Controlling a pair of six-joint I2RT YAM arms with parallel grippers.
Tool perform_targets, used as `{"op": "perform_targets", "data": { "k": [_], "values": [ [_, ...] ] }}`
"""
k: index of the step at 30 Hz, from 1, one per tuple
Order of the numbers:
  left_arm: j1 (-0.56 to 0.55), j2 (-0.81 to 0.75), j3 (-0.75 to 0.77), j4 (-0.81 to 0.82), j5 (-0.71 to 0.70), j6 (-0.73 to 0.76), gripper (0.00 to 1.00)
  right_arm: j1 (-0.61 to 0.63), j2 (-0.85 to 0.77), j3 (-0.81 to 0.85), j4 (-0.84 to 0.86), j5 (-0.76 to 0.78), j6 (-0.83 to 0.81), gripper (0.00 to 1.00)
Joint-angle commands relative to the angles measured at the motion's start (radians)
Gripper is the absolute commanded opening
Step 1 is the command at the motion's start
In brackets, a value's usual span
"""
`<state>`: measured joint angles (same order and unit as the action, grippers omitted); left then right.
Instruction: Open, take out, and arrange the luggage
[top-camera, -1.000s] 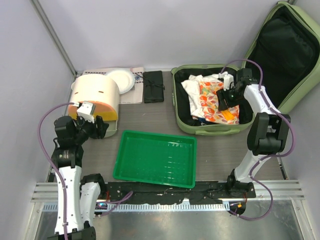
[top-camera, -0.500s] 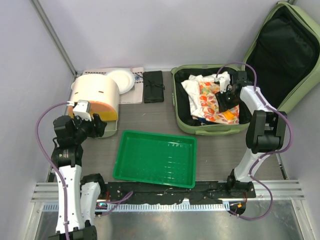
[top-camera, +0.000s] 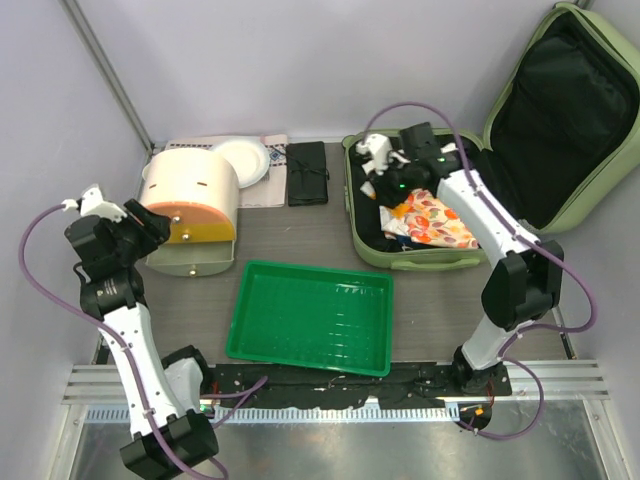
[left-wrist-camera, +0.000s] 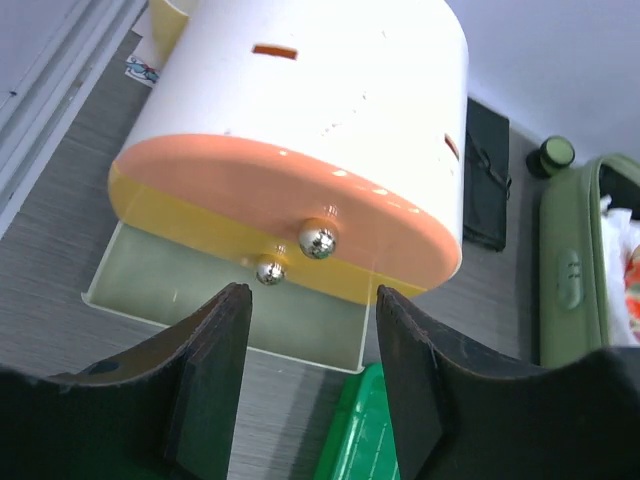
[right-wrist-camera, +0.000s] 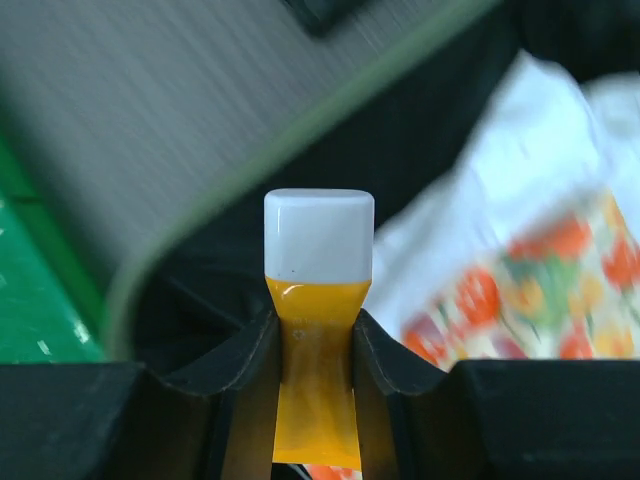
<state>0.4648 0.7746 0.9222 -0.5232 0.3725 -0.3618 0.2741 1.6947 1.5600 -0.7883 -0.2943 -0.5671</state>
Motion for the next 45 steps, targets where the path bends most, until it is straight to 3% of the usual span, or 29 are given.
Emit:
{"op": "perform_targets", "data": {
  "k": [1, 2, 5, 12, 20, 26, 30, 45],
  "values": [
    [0.051, 0.040, 0.070, -0.014, 0.105, -0.075, 0.56, 0.184, -0.043, 0.071, 0.090, -0.109, 0.047, 0.26],
    [0.049, 0.048, 0.073, -0.015, 0.288, -0.083, 0.55, 0.212, -0.037, 0.072, 0.112, -0.130, 0.061, 0.26],
    [0.049, 0.046, 0.050, 0.028, 0.523, -0.138, 0.56, 0.316, -0.014, 0.078, 0.216, -0.150, 0.093, 0.25],
    [0.048, 0.025, 0.018, -0.119, 0.689, -0.102, 0.62, 0.531, 0.092, 0.193, 0.327, -0.140, 0.105, 0.23],
    [0.046, -0.020, -0.049, -0.106, 0.737, -0.149, 0.57, 0.678, 0.189, 0.275, 0.354, -0.124, 0.113, 0.23],
    [0.046, -0.052, -0.098, -0.104, 0.698, -0.161, 0.53, 0.732, 0.215, 0.294, 0.399, -0.123, 0.128, 0.23],
    [0.048, -0.046, -0.117, -0.112, 0.645, -0.155, 0.51, 0.738, 0.227, 0.316, 0.412, -0.132, 0.157, 0.22],
    [0.044, -0.026, -0.148, -0.014, 0.712, -0.241, 0.51, 0.751, 0.247, 0.310, 0.457, -0.155, 0.191, 0.22]
  ]
}}
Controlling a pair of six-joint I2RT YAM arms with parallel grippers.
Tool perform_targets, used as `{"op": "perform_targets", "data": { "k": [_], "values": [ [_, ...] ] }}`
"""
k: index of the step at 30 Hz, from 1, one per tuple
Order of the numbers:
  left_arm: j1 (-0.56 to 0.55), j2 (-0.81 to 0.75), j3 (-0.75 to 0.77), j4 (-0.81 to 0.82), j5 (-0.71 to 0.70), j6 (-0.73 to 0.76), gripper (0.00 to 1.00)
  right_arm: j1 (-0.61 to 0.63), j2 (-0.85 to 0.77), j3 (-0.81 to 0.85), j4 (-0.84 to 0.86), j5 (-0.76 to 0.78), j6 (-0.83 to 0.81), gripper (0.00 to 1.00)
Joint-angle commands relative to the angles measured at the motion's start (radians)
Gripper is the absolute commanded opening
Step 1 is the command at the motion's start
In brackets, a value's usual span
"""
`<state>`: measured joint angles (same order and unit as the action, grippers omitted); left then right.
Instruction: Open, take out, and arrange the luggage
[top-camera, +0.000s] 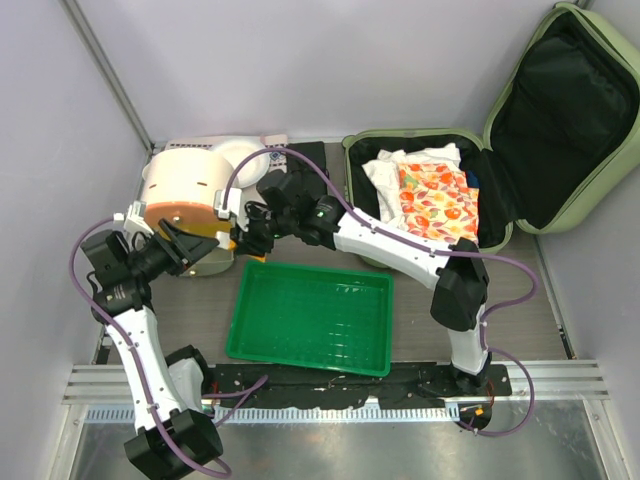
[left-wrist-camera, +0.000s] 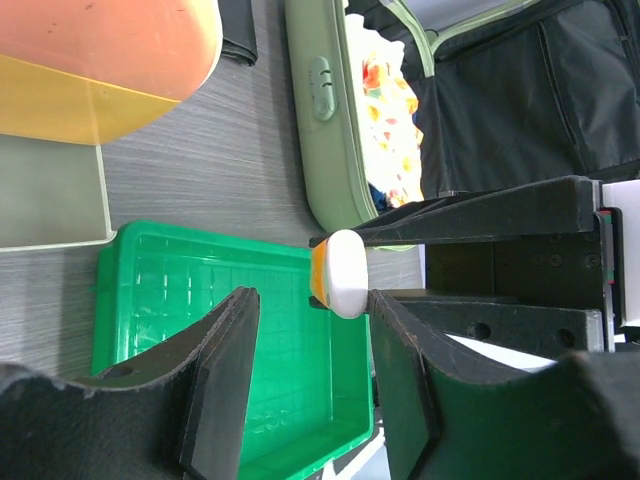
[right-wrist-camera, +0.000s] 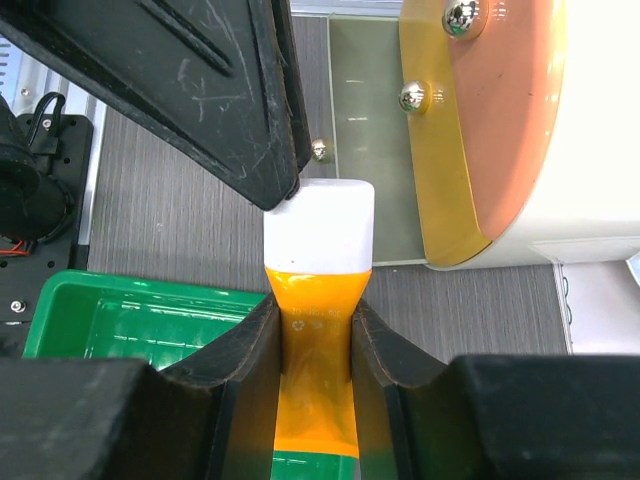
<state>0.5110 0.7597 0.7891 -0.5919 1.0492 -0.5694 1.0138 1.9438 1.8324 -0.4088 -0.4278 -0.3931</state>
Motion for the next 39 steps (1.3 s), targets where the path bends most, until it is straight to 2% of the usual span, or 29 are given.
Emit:
{"op": "perform_targets", "data": {
  "k": [1, 11, 16, 17, 19, 21, 23, 30, 31, 39],
  "values": [
    [-0.002, -0.011, -0.020, 0.053, 0.034, -0.035, 0.51, 0.012, -0.002, 0.038, 0.080, -0.026, 0.017, 0.22],
    [-0.005, -0.010, -0.040, 0.084, 0.006, -0.066, 0.39, 0.039, 0.010, 0.042, 0.105, -0.049, 0.043, 0.22],
    [-0.005, -0.011, -0.047, 0.078, 0.003, -0.067, 0.22, 0.048, 0.017, 0.047, 0.107, -0.039, 0.042, 0.22],
    [-0.006, -0.016, -0.047, 0.072, -0.005, -0.066, 0.10, 0.048, 0.020, 0.054, 0.108, -0.035, 0.040, 0.22],
    [-0.005, -0.016, -0.045, 0.057, -0.034, -0.078, 0.00, 0.045, 0.021, 0.060, 0.108, -0.028, 0.054, 0.44],
    [0.012, -0.003, -0.033, 0.055, -0.061, -0.098, 0.00, 0.045, 0.018, 0.065, 0.107, -0.009, 0.075, 0.68],
    [0.030, 0.012, -0.016, 0.064, -0.086, -0.110, 0.00, 0.025, 0.012, 0.070, 0.097, 0.004, 0.094, 0.82],
    [0.197, 0.075, 0.038, 0.004, -0.204, -0.113, 0.00, -0.046, -0.026, 0.039, 0.059, -0.032, 0.148, 0.83],
    [0.204, 0.079, 0.036, 0.003, -0.260, -0.094, 0.00, -0.052, -0.034, 0.025, 0.056, -0.038, 0.155, 0.83],
    [0.208, 0.179, 0.013, 0.113, -0.328, -0.079, 0.00, -0.116, -0.055, 0.015, -0.005, -0.061, 0.137, 0.83]
  ]
}}
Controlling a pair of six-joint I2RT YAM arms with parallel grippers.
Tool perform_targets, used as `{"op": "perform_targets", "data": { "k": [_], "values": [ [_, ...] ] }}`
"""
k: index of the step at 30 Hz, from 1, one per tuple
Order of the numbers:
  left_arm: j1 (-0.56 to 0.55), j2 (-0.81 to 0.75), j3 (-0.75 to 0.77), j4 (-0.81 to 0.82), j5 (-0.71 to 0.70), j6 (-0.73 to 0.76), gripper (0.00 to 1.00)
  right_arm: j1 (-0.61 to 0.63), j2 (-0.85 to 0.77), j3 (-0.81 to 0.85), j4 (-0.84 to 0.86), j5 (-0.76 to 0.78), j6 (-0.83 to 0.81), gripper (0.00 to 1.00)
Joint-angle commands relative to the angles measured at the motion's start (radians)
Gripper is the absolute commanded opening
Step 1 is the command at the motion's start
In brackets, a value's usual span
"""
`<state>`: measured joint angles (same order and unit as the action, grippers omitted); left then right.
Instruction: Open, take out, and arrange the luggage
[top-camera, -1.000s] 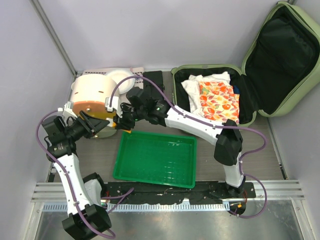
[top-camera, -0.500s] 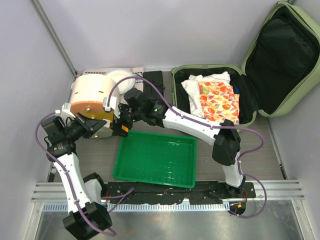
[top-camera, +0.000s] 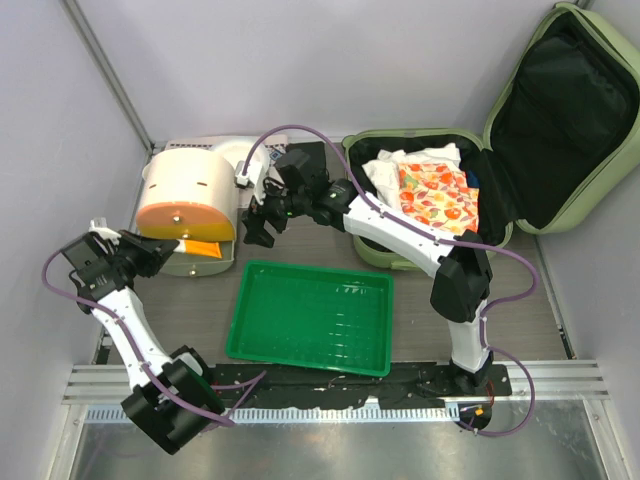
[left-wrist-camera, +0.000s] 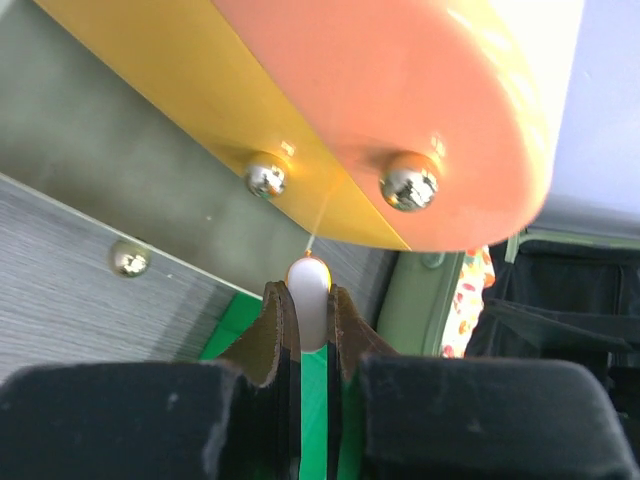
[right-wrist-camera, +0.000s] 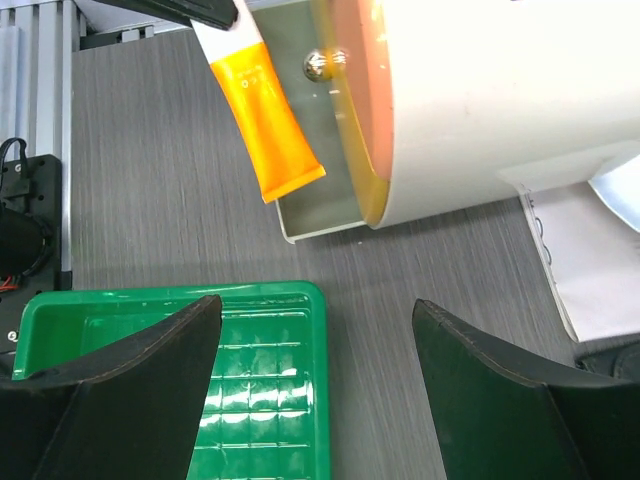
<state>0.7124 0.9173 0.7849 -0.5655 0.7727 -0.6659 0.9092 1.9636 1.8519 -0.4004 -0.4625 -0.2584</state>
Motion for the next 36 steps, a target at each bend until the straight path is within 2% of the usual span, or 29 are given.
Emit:
{"op": "perform_targets", "data": {
  "k": [1, 9, 12, 13, 15, 16, 18, 19, 21, 23, 24, 26, 32, 33, 34, 35, 36],
  "values": [
    [0.007, 0.041, 0.016, 0.104, -0.056, 0.009, 0.00, -0.013, -0.078, -0.010, -0.015, -0.024, 0.004, 0.83],
    [-0.001, 0.196, 0.004, 0.184, -0.066, -0.041, 0.00, -0.029, -0.095, -0.036, -0.014, -0.015, -0.004, 0.83],
    [-0.021, 0.261, 0.030, 0.162, -0.070, -0.017, 0.04, -0.036, -0.095, -0.036, -0.012, -0.013, -0.004, 0.83],
    [-0.025, 0.275, 0.034, 0.155, -0.076, -0.014, 0.16, -0.038, -0.094, -0.036, -0.011, -0.015, -0.005, 0.83],
    [-0.034, 0.301, 0.048, 0.121, -0.079, -0.003, 0.31, -0.039, -0.092, -0.034, -0.009, -0.013, -0.005, 0.83],
    [-0.036, 0.307, 0.059, 0.092, -0.098, 0.026, 0.46, -0.041, -0.091, -0.033, -0.009, -0.013, -0.002, 0.83],
    [-0.033, 0.301, 0.094, 0.015, -0.119, 0.063, 0.55, -0.043, -0.089, -0.031, -0.003, -0.010, -0.002, 0.83],
    [-0.028, 0.290, 0.109, -0.002, -0.150, 0.098, 0.66, -0.044, -0.089, -0.030, -0.002, -0.007, 0.002, 0.83],
    [-0.010, 0.240, 0.116, -0.013, -0.165, 0.107, 0.72, -0.049, -0.082, -0.019, 0.008, -0.004, 0.011, 0.83],
    [0.022, 0.204, 0.122, -0.010, -0.161, 0.107, 0.70, -0.055, -0.075, -0.010, 0.018, 0.007, 0.037, 0.83],
    [0.028, 0.180, 0.129, -0.025, -0.164, 0.112, 0.66, -0.056, -0.068, 0.001, 0.032, 0.010, 0.048, 0.83],
    [0.042, 0.164, 0.149, -0.094, -0.174, 0.114, 0.62, -0.065, -0.057, 0.013, 0.054, 0.013, 0.089, 0.82],
    [0.061, 0.106, 0.068, -0.165, -0.194, -0.001, 0.40, -0.078, -0.002, 0.092, 0.069, -0.002, 0.151, 0.82],
    [0.061, 0.107, 0.057, -0.165, -0.217, -0.009, 0.27, -0.081, 0.001, 0.099, 0.069, -0.004, 0.151, 0.82],
    [0.059, 0.120, 0.053, -0.186, -0.264, -0.017, 0.17, -0.082, 0.001, 0.101, 0.068, -0.002, 0.151, 0.82],
    [0.059, 0.126, 0.050, -0.198, -0.344, -0.036, 0.05, -0.084, 0.001, 0.099, 0.069, -0.001, 0.151, 0.82],
    [0.061, 0.136, 0.054, -0.220, -0.390, -0.041, 0.00, -0.090, 0.000, 0.095, 0.069, 0.001, 0.151, 0.82]
  ]
}}
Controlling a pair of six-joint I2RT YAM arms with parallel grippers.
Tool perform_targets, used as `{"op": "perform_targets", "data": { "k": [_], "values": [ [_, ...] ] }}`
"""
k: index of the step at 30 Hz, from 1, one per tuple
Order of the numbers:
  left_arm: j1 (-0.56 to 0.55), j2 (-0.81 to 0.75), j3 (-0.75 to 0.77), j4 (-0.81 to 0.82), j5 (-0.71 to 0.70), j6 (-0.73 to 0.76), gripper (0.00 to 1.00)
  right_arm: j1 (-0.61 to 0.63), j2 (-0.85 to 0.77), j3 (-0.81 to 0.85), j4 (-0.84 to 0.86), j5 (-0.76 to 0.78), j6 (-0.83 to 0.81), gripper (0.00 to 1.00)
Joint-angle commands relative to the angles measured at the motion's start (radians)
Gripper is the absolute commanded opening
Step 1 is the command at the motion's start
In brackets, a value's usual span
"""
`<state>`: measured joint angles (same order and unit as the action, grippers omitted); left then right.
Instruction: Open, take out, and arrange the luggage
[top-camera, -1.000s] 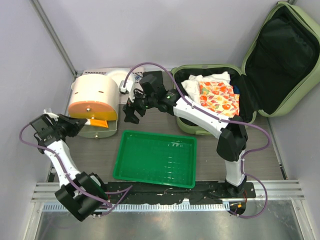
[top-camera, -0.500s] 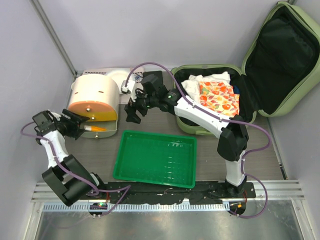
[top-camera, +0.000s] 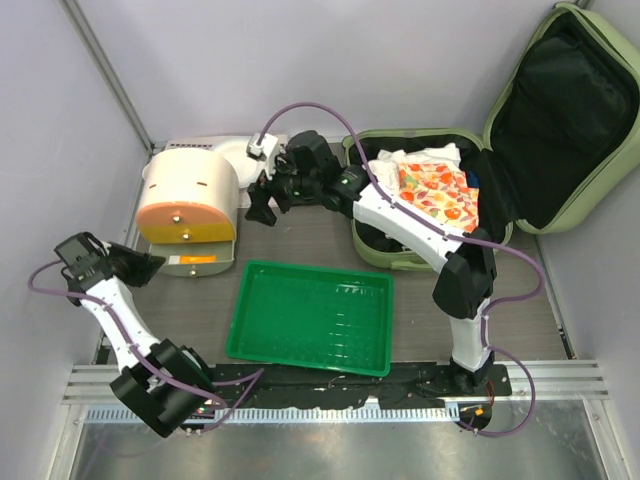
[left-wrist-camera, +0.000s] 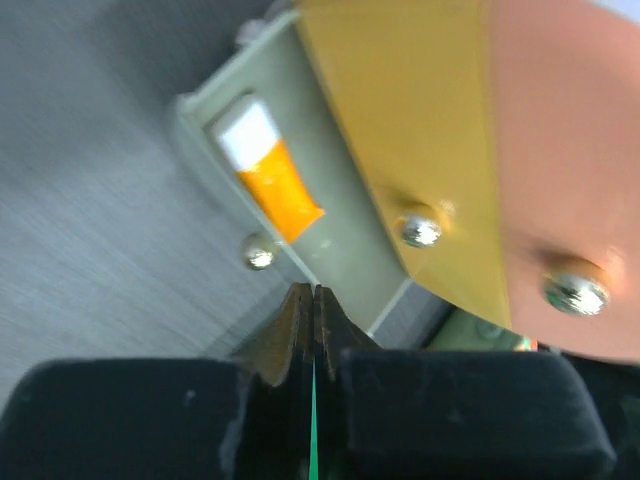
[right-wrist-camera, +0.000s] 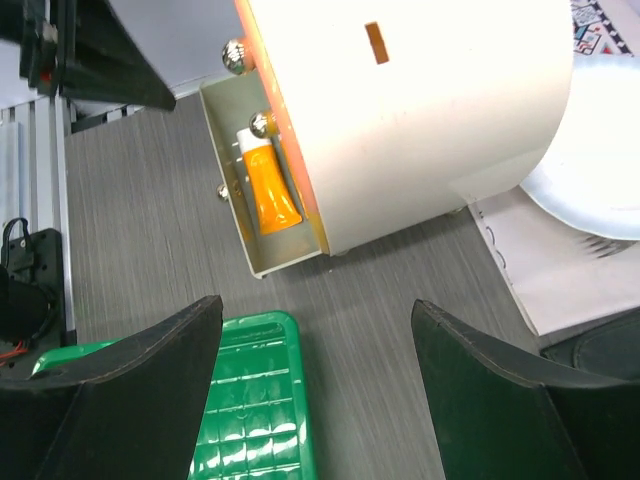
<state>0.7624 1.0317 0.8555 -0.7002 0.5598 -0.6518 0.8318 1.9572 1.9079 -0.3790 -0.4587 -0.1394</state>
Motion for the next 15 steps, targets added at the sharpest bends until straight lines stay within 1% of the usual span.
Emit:
{"op": "perform_targets", "data": {
  "k": [1, 3, 4, 5, 8, 9, 11, 15],
  "values": [
    [0.009, 0.049, -0.012, -0.132, -0.213, -0.063, 0.00, -0.017, 0.002, 0.034, 0.048, -0.003, 0.032, 0.82],
    [0.009, 0.094, -0.015, -0.175, -0.288, -0.098, 0.00, -0.025, 0.000, 0.017, 0.048, 0.002, 0.032, 0.82],
    [0.009, 0.120, -0.015, -0.217, -0.302, -0.112, 0.00, -0.031, -0.001, 0.013, 0.046, 0.003, 0.034, 0.82],
    [0.008, 0.169, -0.019, -0.219, -0.299, -0.121, 0.00, -0.036, -0.004, 0.008, 0.048, 0.002, 0.034, 0.82],
    [-0.001, 0.159, -0.050, -0.127, -0.314, -0.164, 0.00, -0.052, -0.017, -0.013, 0.043, 0.009, 0.031, 0.82],
    [-0.006, 0.159, -0.070, -0.070, -0.304, -0.204, 0.00, -0.056, -0.023, -0.027, 0.042, 0.011, 0.027, 0.82],
    [-0.011, 0.168, -0.090, -0.023, -0.293, -0.242, 0.00, -0.072, -0.030, -0.043, 0.035, 0.015, 0.017, 0.82],
    [-0.046, 0.240, -0.116, 0.115, -0.259, -0.298, 0.00, -0.094, -0.050, -0.075, 0.012, 0.025, -0.006, 0.82]
  ]
}}
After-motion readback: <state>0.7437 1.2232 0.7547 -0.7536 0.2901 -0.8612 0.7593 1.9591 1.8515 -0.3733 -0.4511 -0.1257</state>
